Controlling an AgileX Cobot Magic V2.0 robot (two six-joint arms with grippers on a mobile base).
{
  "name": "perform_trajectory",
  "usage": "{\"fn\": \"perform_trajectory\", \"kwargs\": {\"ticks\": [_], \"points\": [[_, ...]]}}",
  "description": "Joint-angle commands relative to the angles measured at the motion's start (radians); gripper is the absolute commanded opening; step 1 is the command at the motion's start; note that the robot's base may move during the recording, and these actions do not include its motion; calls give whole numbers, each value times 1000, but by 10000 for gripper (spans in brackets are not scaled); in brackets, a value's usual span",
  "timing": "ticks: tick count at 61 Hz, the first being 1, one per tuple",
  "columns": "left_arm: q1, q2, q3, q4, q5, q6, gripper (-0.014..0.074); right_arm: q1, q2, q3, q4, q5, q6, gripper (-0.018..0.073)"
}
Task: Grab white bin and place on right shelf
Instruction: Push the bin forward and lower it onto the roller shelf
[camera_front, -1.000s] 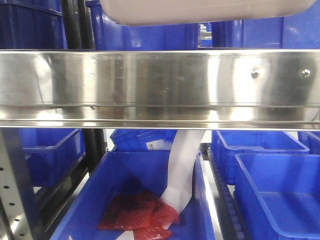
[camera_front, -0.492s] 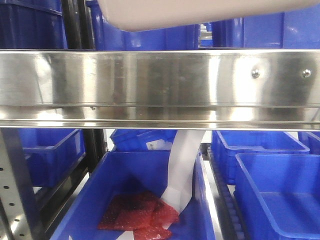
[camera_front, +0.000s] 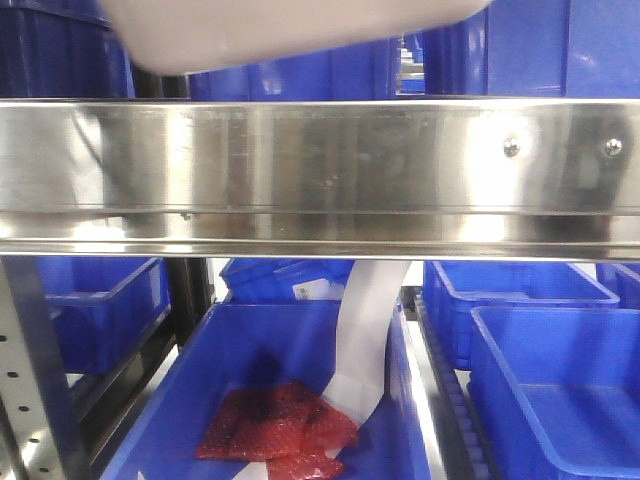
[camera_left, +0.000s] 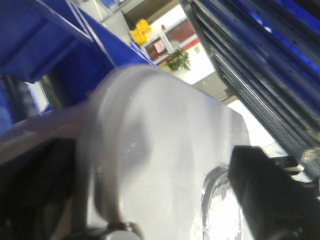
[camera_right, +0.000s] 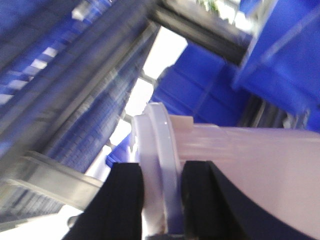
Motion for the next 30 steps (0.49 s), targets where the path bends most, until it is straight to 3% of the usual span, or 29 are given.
{"fn": "perform_trajectory", "kwargs": {"ticks": [1,11,14,18,23,25,30], "points": [[-17,-55,-35,-131,17,25,-126,29,21,-72,129,84,-36,59],[-17,-55,-35,-78,-27,46,-118,30,114,-110,129,128,-57,99],[-17,-55,-35,-52,-28,46,-103,30,133,-114,129,152,-75,160],[-17,-55,-35,-18,-24,46,-54,30,155,-118,128,180,-105,305],[-17,-55,-35,23,-17,46,69,29,169,-127,103,187,-144,566],[-17,-55,-35,40,-15,46,158,28,170,-128,85,175,-166,648],[-17,-55,-35,61,-15,46,353,26,170,-142,38,155,-215,634]]}}
